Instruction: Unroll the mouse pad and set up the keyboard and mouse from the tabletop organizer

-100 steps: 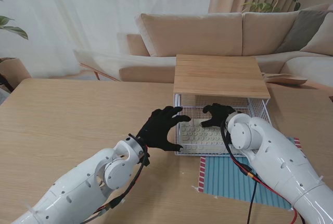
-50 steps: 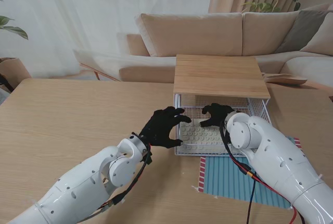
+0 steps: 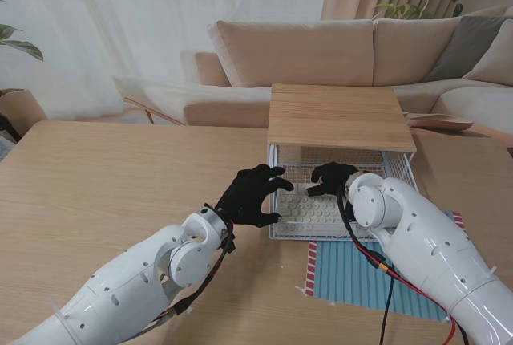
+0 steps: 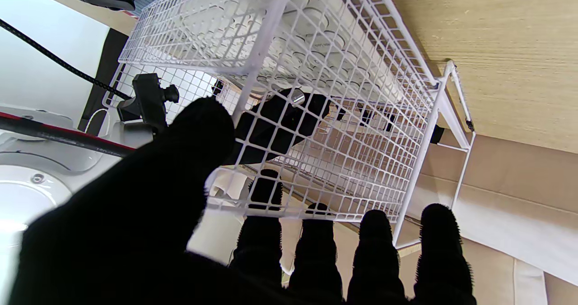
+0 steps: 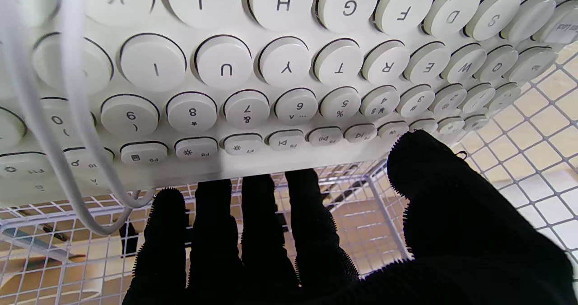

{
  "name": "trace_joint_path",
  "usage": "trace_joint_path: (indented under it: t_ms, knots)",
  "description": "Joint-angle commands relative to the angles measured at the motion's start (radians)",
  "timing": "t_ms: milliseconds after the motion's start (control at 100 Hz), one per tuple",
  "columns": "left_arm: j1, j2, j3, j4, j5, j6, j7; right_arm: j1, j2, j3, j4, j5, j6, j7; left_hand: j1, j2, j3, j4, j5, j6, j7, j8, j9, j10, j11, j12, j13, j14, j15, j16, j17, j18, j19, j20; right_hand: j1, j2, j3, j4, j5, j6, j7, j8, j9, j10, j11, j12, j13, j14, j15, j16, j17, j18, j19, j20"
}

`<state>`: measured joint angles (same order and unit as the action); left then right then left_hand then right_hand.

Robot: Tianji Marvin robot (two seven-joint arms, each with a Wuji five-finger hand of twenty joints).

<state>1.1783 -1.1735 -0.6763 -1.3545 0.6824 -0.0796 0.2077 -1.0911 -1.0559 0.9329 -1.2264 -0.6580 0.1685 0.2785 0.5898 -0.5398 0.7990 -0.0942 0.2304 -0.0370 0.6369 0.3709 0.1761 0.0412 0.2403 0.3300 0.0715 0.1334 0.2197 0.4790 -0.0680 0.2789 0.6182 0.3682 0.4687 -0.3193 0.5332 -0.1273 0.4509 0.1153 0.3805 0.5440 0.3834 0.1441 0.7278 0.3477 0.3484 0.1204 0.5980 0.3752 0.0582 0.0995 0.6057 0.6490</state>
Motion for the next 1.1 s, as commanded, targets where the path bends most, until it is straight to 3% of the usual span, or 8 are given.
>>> trace_joint_path:
  t_ms: [0,190,460,780,840,880,1090]
  knots:
    - [0.002,-0.002,0.000,0.008,-0.002,0.010,-0.019,-0.001,-0.007,-0.001,-0.004,0.003,0.004,0.020,0.019,0.029,0.047,0.018,0.022,0.005,0.018,0.014,0.036,0.039,0.097,-0.005,0.010,-0.021,0.016,0.003,-0.003,-0.031,0.045,-0.017,-0.002,0.031,-0.019,0.065,0.027,0.028,0.012,-0.007,0.037,0.029,0.029,0.015,0.059,0.045,0.079,0.039,0.004,0.021,0.014,0.026]
    - [0.001,-0.003,0.001,0.007,-0.004,0.016,-0.022,0.005,-0.008,-0.003,-0.003,0.022,0.013,0.029,0.021,0.036,0.049,0.017,0.032,0.008,0.027,0.020,0.038,0.039,0.121,0.000,0.013,-0.019,0.029,0.002,-0.003,-0.036,0.056,-0.018,-0.001,0.039,-0.022,0.065,0.114,0.044,0.033,0.005,0.137,0.060,0.084,0.049,0.144,0.095,0.196,0.094,0.027,0.052,0.061,0.048]
    - [0.000,-0.003,0.004,0.009,-0.009,0.024,-0.028,0.020,-0.009,-0.019,0.011,0.043,0.023,0.044,0.018,0.043,0.046,0.016,0.039,0.011,0.027,0.023,0.036,0.039,0.131,-0.002,0.014,-0.018,0.039,-0.003,-0.004,-0.040,0.061,-0.020,0.013,0.034,-0.011,0.067,0.125,0.050,0.023,0.009,0.155,0.071,0.090,0.062,0.178,0.101,0.220,0.104,0.069,0.053,0.139,0.058]
    - [-0.007,-0.004,0.010,0.013,-0.012,0.034,-0.035,0.034,-0.008,-0.027,0.019,0.045,0.011,0.051,0.018,0.070,0.040,0.014,0.041,0.020,0.027,0.026,0.039,0.040,0.172,0.015,0.016,-0.019,0.052,-0.007,-0.003,-0.044,0.063,-0.022,0.019,0.007,0.035,0.066,0.133,0.045,0.017,0.009,0.204,0.070,0.154,0.109,0.290,0.125,0.359,0.161,0.143,0.088,0.415,0.065]
    - [-0.008,-0.007,0.011,0.015,-0.016,0.039,-0.031,0.032,-0.008,-0.024,0.014,0.043,0.010,0.050,0.020,0.087,0.037,0.014,0.038,0.020,0.029,0.027,0.037,0.044,0.184,0.022,0.016,-0.020,0.054,-0.008,-0.003,-0.047,0.064,-0.023,0.024,0.003,0.046,0.065,0.133,0.046,0.020,0.010,0.208,0.070,0.173,0.125,0.298,0.125,0.380,0.171,0.147,0.086,0.436,0.064]
    - [-0.009,-0.008,0.012,0.016,-0.020,0.041,-0.030,0.031,-0.007,-0.022,0.010,0.039,0.011,0.053,0.026,0.096,0.035,0.014,0.039,0.019,0.032,0.029,0.039,0.018,0.191,0.026,0.016,-0.022,0.054,-0.009,-0.003,-0.049,0.065,-0.023,0.027,0.001,0.054,0.065,0.137,0.047,0.025,0.011,0.217,0.071,0.187,0.137,0.311,0.127,0.399,0.179,0.157,0.087,0.454,0.064]
    - [-0.012,-0.010,0.018,0.019,-0.021,0.045,-0.027,0.024,0.001,-0.010,-0.008,0.032,0.010,0.082,0.050,0.126,0.036,0.016,0.029,0.020,0.036,0.032,0.037,0.015,0.202,0.032,0.016,-0.025,0.058,-0.010,-0.002,-0.052,0.071,-0.021,0.027,-0.004,0.071,0.063,0.172,0.051,0.043,0.009,0.260,0.077,0.211,0.171,0.361,0.142,0.452,0.204,0.190,0.111,0.514,0.072]
